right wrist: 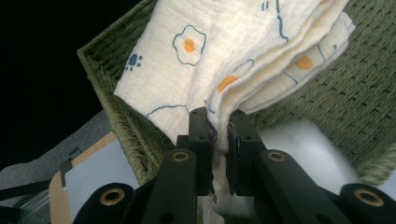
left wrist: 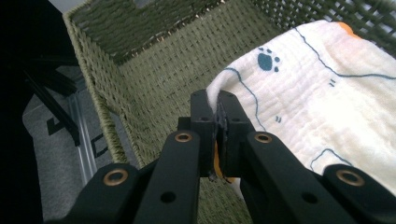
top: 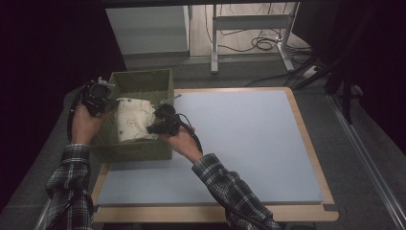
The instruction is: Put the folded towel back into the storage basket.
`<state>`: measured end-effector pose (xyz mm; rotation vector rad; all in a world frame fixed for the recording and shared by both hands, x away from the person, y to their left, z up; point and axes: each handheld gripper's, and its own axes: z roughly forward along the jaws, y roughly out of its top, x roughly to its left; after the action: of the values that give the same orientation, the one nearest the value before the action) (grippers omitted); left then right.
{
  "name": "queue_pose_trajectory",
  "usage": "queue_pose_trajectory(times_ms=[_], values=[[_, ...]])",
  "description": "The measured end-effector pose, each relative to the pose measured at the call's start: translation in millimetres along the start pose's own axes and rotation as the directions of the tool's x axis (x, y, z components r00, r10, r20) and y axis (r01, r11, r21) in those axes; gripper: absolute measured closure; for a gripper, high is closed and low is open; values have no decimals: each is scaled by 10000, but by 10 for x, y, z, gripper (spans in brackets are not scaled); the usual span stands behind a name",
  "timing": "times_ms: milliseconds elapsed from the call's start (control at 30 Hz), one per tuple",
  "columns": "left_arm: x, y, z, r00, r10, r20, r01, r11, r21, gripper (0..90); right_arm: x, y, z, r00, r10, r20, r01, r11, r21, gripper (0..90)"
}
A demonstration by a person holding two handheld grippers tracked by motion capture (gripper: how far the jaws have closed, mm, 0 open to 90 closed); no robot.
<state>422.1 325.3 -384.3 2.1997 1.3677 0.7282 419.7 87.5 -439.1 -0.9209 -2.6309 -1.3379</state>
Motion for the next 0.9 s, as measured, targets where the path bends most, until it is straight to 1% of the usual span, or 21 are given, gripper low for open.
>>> queue_pose_trajectory(times_ms=[100,300,367,433,500,533,567,600,667,800,900], values=[[-37,3,96,10000,74,29,-74,10000,45,867,-11,-18,38,9997,158,184,-162,9997,178,816],[-147,55,301,9992,360,161,-363,9991,211,866,-48,-66,69,9970,502,584,-529,9975,459,811],[-179,67,361,9986,496,159,-501,9982,327,865,-55,-81,85,9963,540,668,-578,9967,561,808],[-200,69,420,9983,575,138,-580,9974,427,865,-58,-87,99,9960,586,670,-624,9965,556,805],[-209,60,474,9985,488,236,-500,9975,509,858,-53,-85,111,9960,604,659,-643,9962,584,781],[-219,53,502,9987,448,244,-461,9974,551,839,-48,-78,110,9969,539,577,-573,9966,595,731],[-228,46,523,9989,398,252,-410,9979,495,784,-38,-68,104,9974,498,527,-531,9967,619,685],[-231,42,532,9989,364,283,-376,9983,439,727,-36,-56,91,9977,416,532,-446,9974,562,666],[-236,35,538,9992,211,344,-222,9992,321,670,-39,-32,40,9975,368,596,-393,9984,413,646],[-229,34,502,9985,-44,540,35,9999,153,611,-75,-7,-66,9970,348,692,-366,9990,252,617],[-240,35,476,9969,-216,762,216,9998,18,561,-100,-6,-145,9971,218,722,-227,9997,119,588]])
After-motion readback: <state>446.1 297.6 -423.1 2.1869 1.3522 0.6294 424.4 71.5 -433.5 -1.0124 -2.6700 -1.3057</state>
